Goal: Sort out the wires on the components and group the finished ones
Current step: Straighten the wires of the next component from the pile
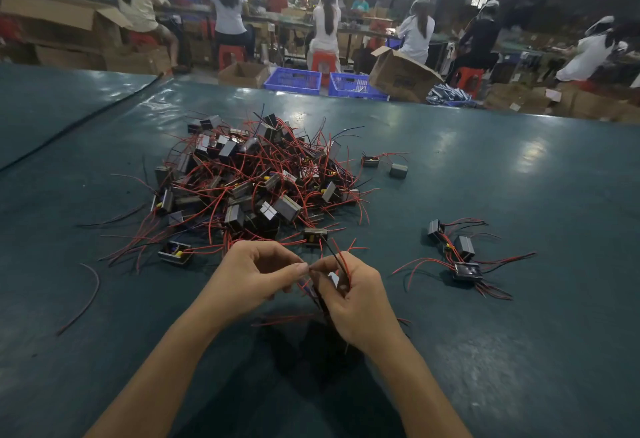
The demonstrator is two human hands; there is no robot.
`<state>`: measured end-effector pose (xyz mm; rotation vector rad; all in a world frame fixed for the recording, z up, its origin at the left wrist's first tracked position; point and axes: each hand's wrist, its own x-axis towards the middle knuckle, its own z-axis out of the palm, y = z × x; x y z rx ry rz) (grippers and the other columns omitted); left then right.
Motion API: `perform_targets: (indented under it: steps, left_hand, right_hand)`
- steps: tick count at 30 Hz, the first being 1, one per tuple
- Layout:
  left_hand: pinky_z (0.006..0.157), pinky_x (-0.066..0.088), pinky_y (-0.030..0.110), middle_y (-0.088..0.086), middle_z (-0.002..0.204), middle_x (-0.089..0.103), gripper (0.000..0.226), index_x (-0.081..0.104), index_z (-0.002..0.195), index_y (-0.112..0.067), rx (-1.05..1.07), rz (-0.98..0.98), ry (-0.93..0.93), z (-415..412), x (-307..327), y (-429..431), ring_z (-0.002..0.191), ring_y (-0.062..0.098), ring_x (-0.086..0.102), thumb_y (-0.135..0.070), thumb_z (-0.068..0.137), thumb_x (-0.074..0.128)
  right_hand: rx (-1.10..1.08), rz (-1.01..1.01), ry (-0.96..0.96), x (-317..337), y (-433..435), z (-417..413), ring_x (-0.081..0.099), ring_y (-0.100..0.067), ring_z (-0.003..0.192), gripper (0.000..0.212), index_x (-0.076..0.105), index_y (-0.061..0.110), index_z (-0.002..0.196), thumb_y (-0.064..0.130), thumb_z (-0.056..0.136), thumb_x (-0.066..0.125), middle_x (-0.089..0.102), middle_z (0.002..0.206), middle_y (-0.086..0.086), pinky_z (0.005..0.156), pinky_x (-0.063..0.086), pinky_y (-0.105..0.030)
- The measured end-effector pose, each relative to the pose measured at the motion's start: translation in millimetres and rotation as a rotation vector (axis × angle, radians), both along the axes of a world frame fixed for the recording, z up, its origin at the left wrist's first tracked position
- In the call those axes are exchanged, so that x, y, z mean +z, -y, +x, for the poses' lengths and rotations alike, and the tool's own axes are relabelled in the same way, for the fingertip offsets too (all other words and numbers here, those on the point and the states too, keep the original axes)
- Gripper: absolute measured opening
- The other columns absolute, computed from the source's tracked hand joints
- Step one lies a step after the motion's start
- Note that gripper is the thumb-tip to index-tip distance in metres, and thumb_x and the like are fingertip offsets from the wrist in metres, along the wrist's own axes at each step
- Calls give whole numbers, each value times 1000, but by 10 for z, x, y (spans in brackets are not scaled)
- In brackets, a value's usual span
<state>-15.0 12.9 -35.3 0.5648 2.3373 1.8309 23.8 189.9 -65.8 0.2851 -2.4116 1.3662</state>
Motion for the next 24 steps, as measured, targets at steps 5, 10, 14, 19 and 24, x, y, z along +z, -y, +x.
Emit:
perform_targets:
  steps: [5,10,14,19,24]
  left_hand:
    - [51,44,12,-1,61,70,9,75,74,-13,54,-17,-50,18,10,-23,52,3,61,-7,79,78]
    - [54,47,15,-7,66,70,12,74,75,-19,129,-106,-231,47,-23,-59,55,6,62,-8,78,79]
    - [55,44,13,-10,67,69,11,72,76,-19,144,-93,-264,59,-59,-101,56,5,61,-10,79,78]
    - [56,48,14,-11,70,69,9,70,81,-21,82,-79,-243,48,-84,-98,61,6,64,-16,81,77]
    - [64,57,22,-3,76,73,11,69,85,-17,37,-38,-252,61,-108,-108,66,13,71,-9,83,74]
  right_hand:
    - [-49,167,-53,32,-14,23,60,-9,77,6,68,21,95,22,94,62,62,86,12,67,53,-39]
    - [-100,210,-48,65,27,48,61,-13,78,8,66,21,94,25,95,59,63,87,10,67,53,-43]
    - [-65,108,16,43,11,29,64,-12,78,7,65,22,96,23,95,59,66,88,12,70,55,-44]
    - [-10,-86,-86,7,53,25,58,-15,56,18,60,28,110,37,95,58,62,83,12,59,55,-45]
    - [-52,-223,-192,35,89,15,58,-1,49,11,57,39,106,40,97,51,63,73,17,48,43,-13]
